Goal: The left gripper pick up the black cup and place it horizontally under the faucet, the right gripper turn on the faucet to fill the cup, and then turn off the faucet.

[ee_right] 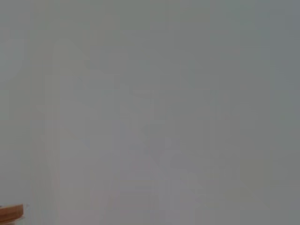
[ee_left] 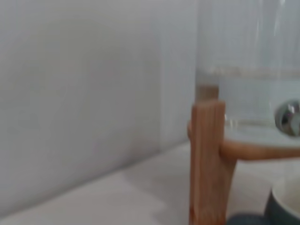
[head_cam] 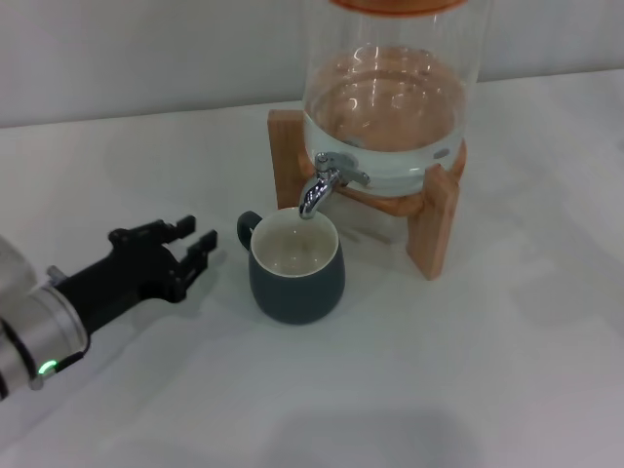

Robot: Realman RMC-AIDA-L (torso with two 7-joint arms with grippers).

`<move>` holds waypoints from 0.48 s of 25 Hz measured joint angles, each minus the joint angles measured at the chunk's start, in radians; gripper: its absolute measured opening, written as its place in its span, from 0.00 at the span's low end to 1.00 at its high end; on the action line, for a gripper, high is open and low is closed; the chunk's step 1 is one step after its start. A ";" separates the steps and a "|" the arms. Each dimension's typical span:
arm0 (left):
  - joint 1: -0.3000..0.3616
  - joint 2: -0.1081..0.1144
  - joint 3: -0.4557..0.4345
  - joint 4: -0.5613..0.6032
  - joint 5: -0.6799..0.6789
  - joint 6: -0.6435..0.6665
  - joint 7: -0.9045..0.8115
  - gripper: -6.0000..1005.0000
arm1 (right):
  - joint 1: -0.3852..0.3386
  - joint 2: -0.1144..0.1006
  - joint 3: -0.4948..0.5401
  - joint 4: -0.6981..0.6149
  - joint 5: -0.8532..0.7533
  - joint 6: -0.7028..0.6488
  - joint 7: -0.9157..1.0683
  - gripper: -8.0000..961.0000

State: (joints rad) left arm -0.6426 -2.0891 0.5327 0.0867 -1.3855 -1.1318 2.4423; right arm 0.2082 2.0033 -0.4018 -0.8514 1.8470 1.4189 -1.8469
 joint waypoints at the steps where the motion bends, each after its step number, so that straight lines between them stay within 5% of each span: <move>1: 0.011 0.001 0.000 0.009 -0.016 -0.024 0.000 0.40 | 0.000 0.000 0.000 0.000 0.000 0.000 0.000 0.77; 12: 0.223 0.006 -0.001 0.149 -0.349 -0.411 -0.051 0.41 | -0.001 0.000 0.014 0.000 0.000 0.000 0.003 0.77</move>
State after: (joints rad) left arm -0.4196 -2.0831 0.5322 0.2354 -1.7342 -1.5426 2.3917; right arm 0.2072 2.0033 -0.3880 -0.8513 1.8470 1.4188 -1.8437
